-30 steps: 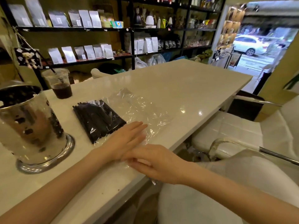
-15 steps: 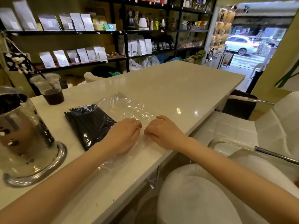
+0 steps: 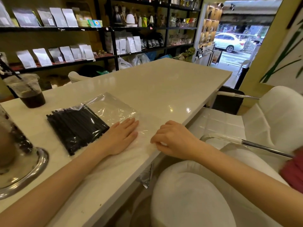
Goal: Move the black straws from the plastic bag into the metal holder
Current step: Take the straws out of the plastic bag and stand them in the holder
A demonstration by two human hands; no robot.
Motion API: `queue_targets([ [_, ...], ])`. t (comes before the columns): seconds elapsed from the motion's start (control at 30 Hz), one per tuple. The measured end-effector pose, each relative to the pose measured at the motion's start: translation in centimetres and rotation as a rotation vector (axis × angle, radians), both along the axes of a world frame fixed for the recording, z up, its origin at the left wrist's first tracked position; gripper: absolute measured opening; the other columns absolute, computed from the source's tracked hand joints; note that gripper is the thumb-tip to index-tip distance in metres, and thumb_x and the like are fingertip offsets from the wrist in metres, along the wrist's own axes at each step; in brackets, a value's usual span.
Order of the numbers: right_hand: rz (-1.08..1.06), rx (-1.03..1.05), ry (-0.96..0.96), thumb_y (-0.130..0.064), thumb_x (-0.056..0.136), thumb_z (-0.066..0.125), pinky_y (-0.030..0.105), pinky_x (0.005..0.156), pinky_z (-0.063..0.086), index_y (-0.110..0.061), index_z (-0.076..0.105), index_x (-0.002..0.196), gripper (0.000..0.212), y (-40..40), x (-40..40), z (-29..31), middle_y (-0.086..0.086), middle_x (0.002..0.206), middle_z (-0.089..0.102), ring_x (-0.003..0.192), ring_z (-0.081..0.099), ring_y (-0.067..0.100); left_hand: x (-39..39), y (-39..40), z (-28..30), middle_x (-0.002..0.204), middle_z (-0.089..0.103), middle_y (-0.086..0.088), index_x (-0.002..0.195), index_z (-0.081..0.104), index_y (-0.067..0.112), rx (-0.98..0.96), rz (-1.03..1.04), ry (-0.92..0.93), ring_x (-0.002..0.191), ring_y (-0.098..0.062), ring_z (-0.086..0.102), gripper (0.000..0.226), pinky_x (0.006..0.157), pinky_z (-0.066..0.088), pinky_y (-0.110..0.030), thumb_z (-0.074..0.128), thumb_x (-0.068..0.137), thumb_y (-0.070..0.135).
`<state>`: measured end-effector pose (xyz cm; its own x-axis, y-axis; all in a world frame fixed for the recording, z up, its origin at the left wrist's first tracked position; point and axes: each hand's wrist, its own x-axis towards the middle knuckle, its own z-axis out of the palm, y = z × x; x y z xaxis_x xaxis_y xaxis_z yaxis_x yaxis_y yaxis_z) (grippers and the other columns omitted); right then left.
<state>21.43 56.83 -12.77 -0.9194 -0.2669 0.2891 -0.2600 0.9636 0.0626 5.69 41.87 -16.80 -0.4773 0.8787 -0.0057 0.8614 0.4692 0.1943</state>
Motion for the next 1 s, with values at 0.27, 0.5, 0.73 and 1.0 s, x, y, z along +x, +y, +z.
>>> queue_targets([
  [0.27,-0.098,-0.252,-0.147,-0.037,0.083,0.037,0.037,0.067,0.050,-0.014,0.071,0.089,0.041,-0.7,0.1,0.9,0.002,0.084,0.069,0.074,0.059,0.019,1.7,-1.2,1.9,0.146,0.038,-0.003,0.137,0.037,0.020,0.302,0.091,0.079,0.135,-0.018,0.033,0.056,0.109,0.020,-0.029,0.015,0.092,0.046],
  [0.5,-0.211,-0.480,-0.155,-0.019,0.089,0.052,0.033,0.083,0.044,-0.013,0.065,0.106,0.023,-1.3,-7.0,1.0,0.007,0.109,0.064,0.100,0.058,0.022,1.2,-5.5,3.9,0.133,0.050,-0.004,0.124,0.051,0.016,0.516,0.365,-0.128,0.116,-0.018,0.047,0.035,0.099,0.035,-0.032,0.047,0.090,0.025],
  [0.73,-0.438,-0.475,-0.331,-0.040,0.089,0.048,0.043,0.095,0.042,-0.010,0.042,0.130,0.051,-2.1,-14.2,0.2,0.016,0.127,0.053,0.119,0.043,0.033,-0.7,-9.5,3.5,0.154,0.006,-0.014,0.136,0.033,0.019,0.349,0.829,-0.310,0.142,-0.030,0.000,0.055,0.114,0.010,-0.046,0.050,0.086,0.034],
  [1.0,-0.624,-0.727,-0.238,-0.029,0.083,0.056,0.036,0.079,0.041,-0.002,0.048,0.106,0.036,-2.2,-18.7,-0.2,0.017,0.108,0.058,0.106,0.052,0.035,-1.6,-10.6,3.9,0.144,0.033,-0.011,0.136,0.031,0.016,0.860,1.012,-0.799,0.129,-0.029,0.035,0.057,0.101,0.033,-0.035,0.055,0.084,0.019],
])
